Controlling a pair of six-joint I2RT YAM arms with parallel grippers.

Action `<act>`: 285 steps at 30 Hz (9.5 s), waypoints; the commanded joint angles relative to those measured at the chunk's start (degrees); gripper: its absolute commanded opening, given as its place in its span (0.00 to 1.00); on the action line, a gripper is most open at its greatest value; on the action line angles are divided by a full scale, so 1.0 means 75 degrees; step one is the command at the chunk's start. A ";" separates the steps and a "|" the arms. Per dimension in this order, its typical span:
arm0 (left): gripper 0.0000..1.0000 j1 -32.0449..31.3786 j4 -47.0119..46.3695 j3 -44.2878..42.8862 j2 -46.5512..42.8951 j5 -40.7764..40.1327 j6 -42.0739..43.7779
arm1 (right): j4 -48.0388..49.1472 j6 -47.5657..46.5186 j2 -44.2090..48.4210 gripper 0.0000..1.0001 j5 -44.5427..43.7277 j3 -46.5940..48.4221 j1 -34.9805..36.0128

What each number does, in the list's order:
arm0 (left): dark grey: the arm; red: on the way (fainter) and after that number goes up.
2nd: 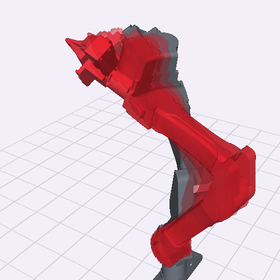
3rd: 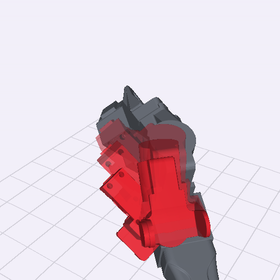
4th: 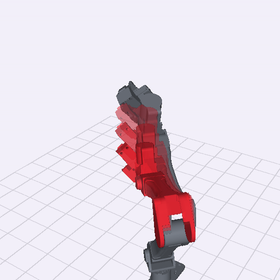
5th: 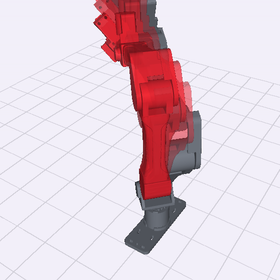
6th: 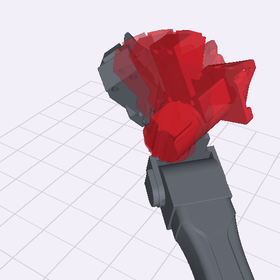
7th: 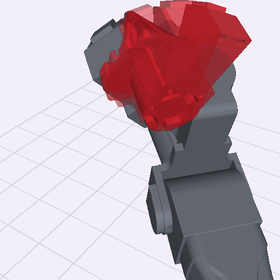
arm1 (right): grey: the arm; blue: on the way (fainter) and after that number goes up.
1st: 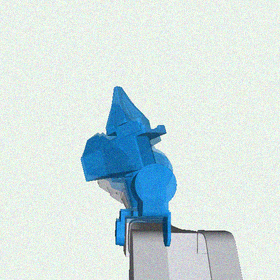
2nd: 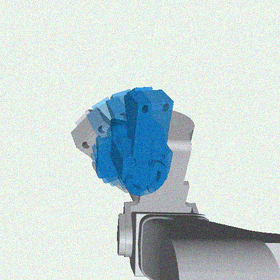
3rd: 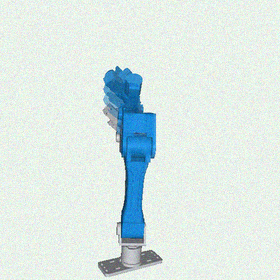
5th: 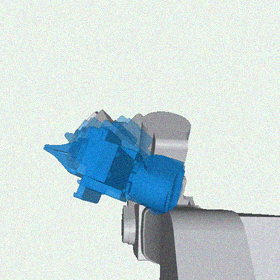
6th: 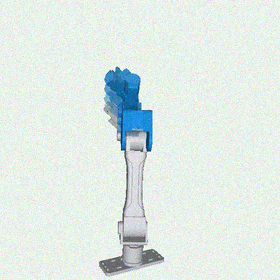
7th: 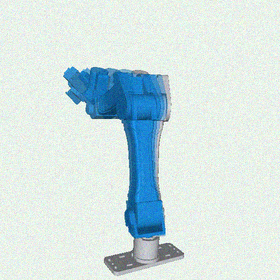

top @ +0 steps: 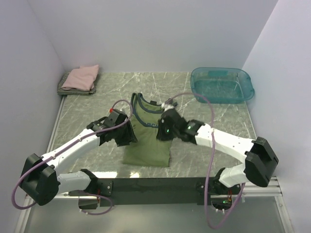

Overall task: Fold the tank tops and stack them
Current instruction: Fold the tank top, then neatly place the folded tank top to the corner

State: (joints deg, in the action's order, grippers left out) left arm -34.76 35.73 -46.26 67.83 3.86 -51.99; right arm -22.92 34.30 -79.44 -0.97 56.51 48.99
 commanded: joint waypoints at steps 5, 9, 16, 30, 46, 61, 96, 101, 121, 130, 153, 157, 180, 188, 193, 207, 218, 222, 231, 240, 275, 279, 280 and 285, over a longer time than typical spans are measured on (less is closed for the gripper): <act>0.48 -0.0005 -0.1585 0.0975 -0.0103 0.1582 -0.0087 | 0.1706 0.1121 -0.0095 0.04 0.1981 -0.1452 0.0956; 0.49 0.0006 -0.1460 0.1222 0.0283 0.1280 -0.0112 | 0.1954 0.1367 -0.0224 0.03 0.2075 -0.2073 0.0991; 0.52 0.0029 -0.1271 0.1761 0.0741 0.0846 -0.0451 | 0.1860 0.1801 -0.0400 0.01 0.1770 -0.2800 0.0804; 0.57 0.0088 -0.0839 0.1423 0.0110 0.0555 -0.0369 | 0.1967 0.2024 0.0840 0.00 0.2287 -0.3996 0.0018; 0.85 0.0229 0.1132 0.1843 -0.1474 -0.0714 -0.1775 | 0.0934 0.2305 0.3115 0.49 0.1173 -0.4394 0.0381; 0.68 0.0229 0.0031 0.2840 -0.1205 -0.0046 -0.1928 | 0.2223 0.2809 0.2143 0.55 0.1126 -0.4840 0.0710; 0.01 -0.0426 0.0332 0.2254 -0.1602 0.0364 -0.1564 | 0.0373 0.2118 0.1884 0.00 0.0879 -0.3422 0.1071; 0.01 -0.1351 0.0989 0.2184 -0.2352 0.0505 -0.2161 | -0.0295 0.2223 0.2295 0.00 0.0787 -0.3048 0.2091; 0.01 0.0145 -0.0086 -0.0780 -0.0445 0.0188 -0.0184 | -0.1843 0.0444 0.1558 0.00 0.0318 -0.0376 0.0032; 0.01 0.1318 -0.1469 -0.2163 0.1618 0.0564 0.0111 | -0.1141 -0.0542 -0.0165 0.00 0.0996 0.0925 -0.1738; 0.46 0.2772 -0.5006 -0.9254 0.9539 0.3666 -0.0966 | -0.0965 -0.0438 -0.6481 0.05 0.1958 0.6750 -0.4387; 0.66 0.2807 -0.5467 -0.9301 0.9332 0.3564 -0.0686 | -0.0613 -0.0320 -0.6296 0.32 0.1642 0.6493 -0.4482; 0.78 0.2760 -0.3896 -0.4554 0.5978 0.0947 -0.0323 | -0.0506 -0.0250 -0.3727 0.54 -0.1311 0.3913 -0.1916; 0.78 0.2725 -0.3732 -0.4555 0.6459 0.0927 -0.0393 | -0.0764 -0.0016 -0.4454 0.52 -0.1838 0.4184 -0.1423; 0.77 0.2713 -0.3767 -0.4578 0.6705 0.0868 -0.0556 | -0.0659 0.0195 -0.4630 0.51 -0.2190 0.4196 -0.1411; 0.53 0.2631 -0.3263 -0.5433 0.7631 0.0084 -0.0932 | -0.0191 0.0336 -0.4760 0.00 -0.2261 0.3588 -0.1423; 0.01 0.2725 -0.2936 -0.5738 0.7515 -0.0479 -0.0885 | 0.0254 0.0418 -0.3238 0.00 -0.2554 0.1735 -0.1446; 0.02 0.2784 -0.2970 -0.5586 0.7186 -0.0491 -0.0756 | 0.0524 0.0418 -0.2896 0.00 -0.2425 0.1231 -0.1446; 0.60 0.2784 -0.3708 -0.5399 0.6953 0.0503 -0.0299 | 0.0572 -0.0144 -0.2991 0.47 -0.1652 0.2120 -0.1703; 0.73 0.2795 -0.3369 -0.4591 0.5523 0.0330 -0.0953 | -0.0225 -0.1418 -0.4285 0.51 -0.1150 0.4907 -0.2758; 0.81 0.1377 -0.3322 -0.3804 0.6986 -0.0491 -0.4166 | -0.1831 -0.2254 -0.7373 0.50 -0.0610 0.7606 -0.3333; 0.72 0.1389 -0.3299 -0.4378 0.7302 -0.0491 -0.3897 | -0.1866 -0.2195 -0.7455 0.49 -0.0293 0.7711 -0.3380; 0.72 0.1401 -0.3217 -0.4518 0.7384 -0.0491 -0.3850 | -0.1831 -0.2183 -0.7420 0.49 -0.0188 0.7700 -0.3403; 0.54 0.1424 -0.3170 -0.5187 0.7924 -0.0186 -0.3405 | -0.1772 -0.2054 -0.7384 0.49 0.0387 0.7711 -0.3474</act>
State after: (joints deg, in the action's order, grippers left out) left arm -24.29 7.70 -84.05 123.57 4.82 -80.55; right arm -34.41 18.22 -136.42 -1.67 114.39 23.44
